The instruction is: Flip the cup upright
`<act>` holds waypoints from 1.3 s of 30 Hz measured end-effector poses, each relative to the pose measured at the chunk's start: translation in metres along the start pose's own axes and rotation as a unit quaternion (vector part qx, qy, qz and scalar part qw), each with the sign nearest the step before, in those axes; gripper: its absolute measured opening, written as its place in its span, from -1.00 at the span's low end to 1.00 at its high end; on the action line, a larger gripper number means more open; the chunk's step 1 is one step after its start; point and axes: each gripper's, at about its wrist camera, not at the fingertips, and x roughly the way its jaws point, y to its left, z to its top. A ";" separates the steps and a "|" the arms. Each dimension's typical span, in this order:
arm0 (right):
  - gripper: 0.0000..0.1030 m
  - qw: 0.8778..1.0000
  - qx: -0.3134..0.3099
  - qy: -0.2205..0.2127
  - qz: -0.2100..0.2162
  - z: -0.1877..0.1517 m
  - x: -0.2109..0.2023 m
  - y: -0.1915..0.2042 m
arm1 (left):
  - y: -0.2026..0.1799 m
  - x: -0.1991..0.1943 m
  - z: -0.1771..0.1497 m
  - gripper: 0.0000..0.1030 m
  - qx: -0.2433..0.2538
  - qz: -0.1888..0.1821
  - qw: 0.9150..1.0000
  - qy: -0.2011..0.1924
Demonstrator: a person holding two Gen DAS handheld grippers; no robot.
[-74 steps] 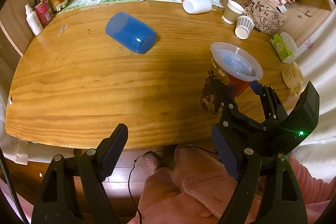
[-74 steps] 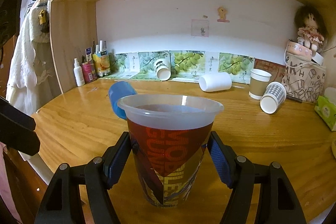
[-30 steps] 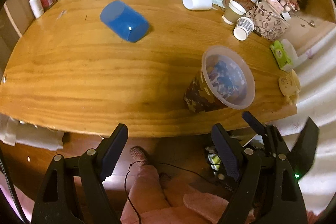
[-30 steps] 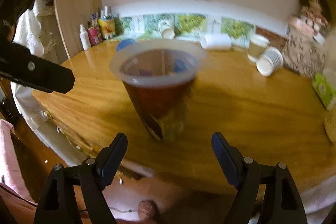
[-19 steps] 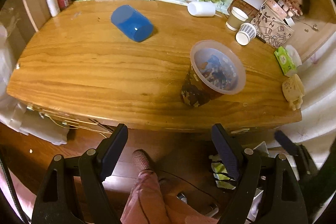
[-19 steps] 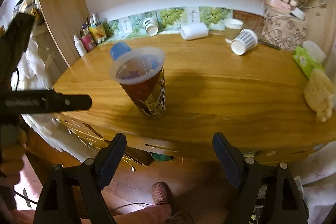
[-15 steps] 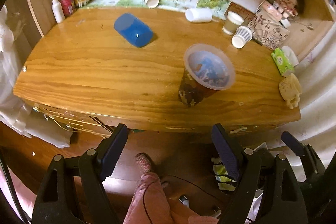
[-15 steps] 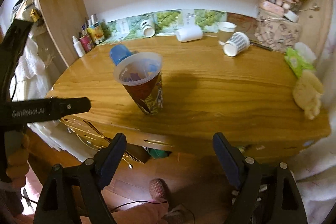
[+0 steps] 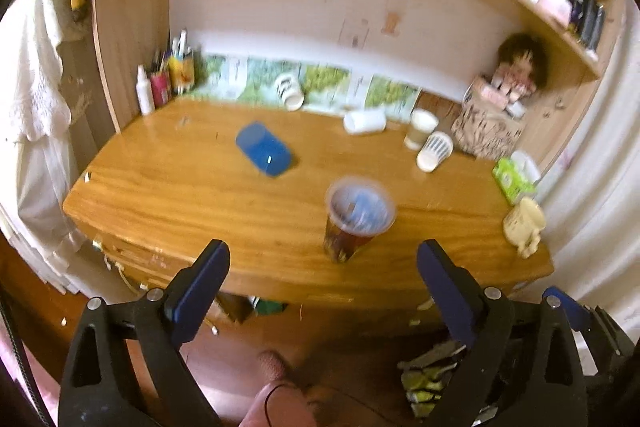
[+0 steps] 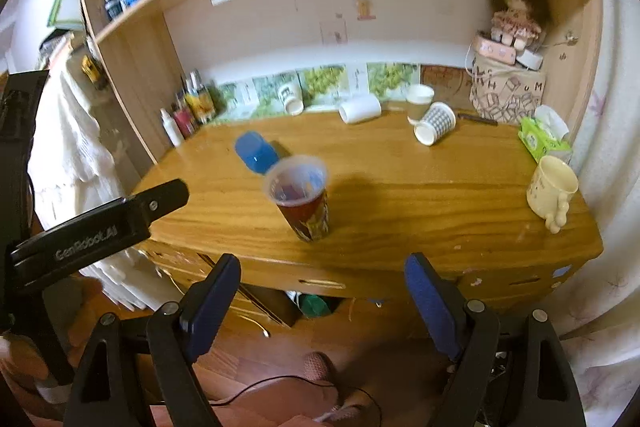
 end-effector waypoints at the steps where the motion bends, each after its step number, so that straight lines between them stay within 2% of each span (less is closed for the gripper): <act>1: 0.82 1.000 -0.002 -0.005 -0.004 0.001 -0.004 0.002 | -0.001 -0.005 0.001 0.87 0.004 -0.004 1.000 -0.008; 3: 1.00 1.000 -0.004 -0.022 -0.016 0.002 -0.013 0.005 | -0.004 -0.014 0.003 0.88 0.013 -0.011 1.000 -0.022; 6: 1.00 0.999 -0.001 -0.041 -0.025 0.003 -0.025 0.010 | -0.004 -0.025 0.002 0.97 0.016 -0.014 0.999 -0.043; 13: 1.00 0.995 -0.001 -0.092 -0.043 -0.009 -0.052 0.020 | -0.006 -0.053 -0.005 0.97 0.035 0.010 0.995 -0.095; 19: 1.00 0.988 0.000 -0.146 -0.055 -0.018 -0.075 0.026 | -0.007 -0.077 -0.016 0.97 0.045 0.015 0.989 -0.143; 23: 1.00 0.985 -0.009 -0.163 -0.061 -0.020 -0.084 0.032 | -0.007 -0.089 -0.019 0.97 0.052 0.013 0.984 -0.170; 39: 1.00 0.975 -0.023 -0.208 -0.075 -0.029 -0.102 0.047 | -0.003 -0.112 -0.030 0.98 0.054 0.023 0.976 -0.212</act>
